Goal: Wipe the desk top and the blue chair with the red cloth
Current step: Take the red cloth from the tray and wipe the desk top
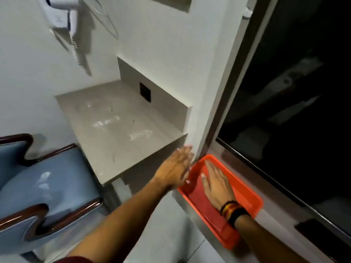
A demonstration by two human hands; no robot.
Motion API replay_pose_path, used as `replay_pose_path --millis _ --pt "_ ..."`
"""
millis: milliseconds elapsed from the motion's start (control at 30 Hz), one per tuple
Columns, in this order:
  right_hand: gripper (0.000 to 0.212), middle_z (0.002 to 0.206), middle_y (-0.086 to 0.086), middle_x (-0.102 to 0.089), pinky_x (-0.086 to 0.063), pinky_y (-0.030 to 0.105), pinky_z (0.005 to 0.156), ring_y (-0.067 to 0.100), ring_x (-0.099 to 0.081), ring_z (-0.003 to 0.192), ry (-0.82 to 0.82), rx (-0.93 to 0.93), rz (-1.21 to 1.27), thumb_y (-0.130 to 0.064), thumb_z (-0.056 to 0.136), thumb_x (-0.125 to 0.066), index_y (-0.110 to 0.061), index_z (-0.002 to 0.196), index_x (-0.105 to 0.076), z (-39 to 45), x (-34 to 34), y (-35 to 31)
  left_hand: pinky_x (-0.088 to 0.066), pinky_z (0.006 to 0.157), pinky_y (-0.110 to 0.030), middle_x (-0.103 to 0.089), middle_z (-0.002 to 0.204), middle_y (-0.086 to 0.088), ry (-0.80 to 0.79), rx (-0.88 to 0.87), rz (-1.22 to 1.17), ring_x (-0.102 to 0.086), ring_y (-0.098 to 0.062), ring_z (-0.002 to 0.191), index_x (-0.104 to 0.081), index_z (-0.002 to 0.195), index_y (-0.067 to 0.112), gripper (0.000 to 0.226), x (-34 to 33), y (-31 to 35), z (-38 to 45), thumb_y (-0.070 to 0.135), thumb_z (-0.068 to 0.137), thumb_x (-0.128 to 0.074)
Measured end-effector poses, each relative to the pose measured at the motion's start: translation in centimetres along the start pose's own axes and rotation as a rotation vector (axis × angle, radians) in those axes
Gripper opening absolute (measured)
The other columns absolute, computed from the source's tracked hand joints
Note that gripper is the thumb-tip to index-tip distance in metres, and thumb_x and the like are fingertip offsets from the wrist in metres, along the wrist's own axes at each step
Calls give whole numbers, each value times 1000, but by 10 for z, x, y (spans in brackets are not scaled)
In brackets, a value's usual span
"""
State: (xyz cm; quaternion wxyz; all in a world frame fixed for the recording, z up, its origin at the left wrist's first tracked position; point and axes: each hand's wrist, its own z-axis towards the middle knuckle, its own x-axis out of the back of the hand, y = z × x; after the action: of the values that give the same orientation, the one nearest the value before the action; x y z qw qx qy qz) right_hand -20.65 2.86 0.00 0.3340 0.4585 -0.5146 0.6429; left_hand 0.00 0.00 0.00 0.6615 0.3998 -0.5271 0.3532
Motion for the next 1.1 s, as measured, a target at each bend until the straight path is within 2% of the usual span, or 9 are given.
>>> replay_pose_path --millis 133,233,467,633,700,767,867,1000,1100 --pt "53 151 13 -55 -36 38 118 32 -50 139 -187 -215 -28 -30 99 -58 -12 149 -52 -36 -23 55 -24 130 -39 -25 173 -15 -310 -34 -105 -29 -32 159 -24 165 11 62 -47 50 17 30 109 -42" --pt "67 154 11 -50 -32 38 120 32 -46 140 -299 -299 -56 -33 93 -67 -14 153 -44 -42 -38 66 -44 116 -52 -35 166 -19 -483 146 -126 -46 -42 143 -31 161 8 58 -70 72 29 27 108 -45" --pt "56 137 3 -59 -43 39 112 26 -54 132 -348 -381 -101 -45 84 -73 -26 134 -57 -30 -47 90 -42 116 -49 -53 146 -19 -510 341 -77 -49 -39 134 -49 146 6 46 -75 88 56 20 103 -57" --pt "15 85 15 -74 -53 43 81 33 -69 86 -342 -381 197 -13 76 -82 -13 75 -67 -17 -40 97 -48 108 -44 -68 132 -16 -593 377 -192 -62 -38 124 -67 130 15 33 -43 78 67 28 100 -64" --pt "10 84 30 -69 -54 45 79 43 -67 85 -278 -418 419 10 77 -77 3 80 -70 -11 -36 89 -57 86 -38 -74 104 -14 -682 435 -289 -70 -35 98 -75 107 15 26 -21 66 75 33 88 -78" --pt "16 85 31 -68 -53 28 66 47 -66 82 -215 -435 618 19 79 -72 5 85 -68 0 -23 70 -53 63 -28 -66 72 -7 -712 492 -357 -64 -28 66 -71 79 15 25 4 41 85 36 77 -84" --pt "13 70 16 -72 -47 23 37 26 -67 56 -240 -392 895 12 87 -71 0 87 -67 32 1 28 -57 63 -30 -74 83 -8 -656 565 -475 -69 -28 71 -79 93 8 37 48 -20 92 40 75 -84" --pt "13 92 21 -80 -62 35 57 27 -76 73 -340 -330 1114 -3 91 -74 2 102 -69 102 -8 -53 -57 79 -34 -73 97 -7 -449 697 -671 -69 -26 88 -77 102 7 34 89 -127 79 31 80 -87" --pt "18 100 23 -79 -62 35 55 27 -76 75 -364 -425 1244 -6 92 -74 2 106 -68 158 -42 -120 -59 84 -38 -71 92 -8 -120 767 -722 -68 -23 87 -73 96 9 27 97 -203 64 28 83 -87"
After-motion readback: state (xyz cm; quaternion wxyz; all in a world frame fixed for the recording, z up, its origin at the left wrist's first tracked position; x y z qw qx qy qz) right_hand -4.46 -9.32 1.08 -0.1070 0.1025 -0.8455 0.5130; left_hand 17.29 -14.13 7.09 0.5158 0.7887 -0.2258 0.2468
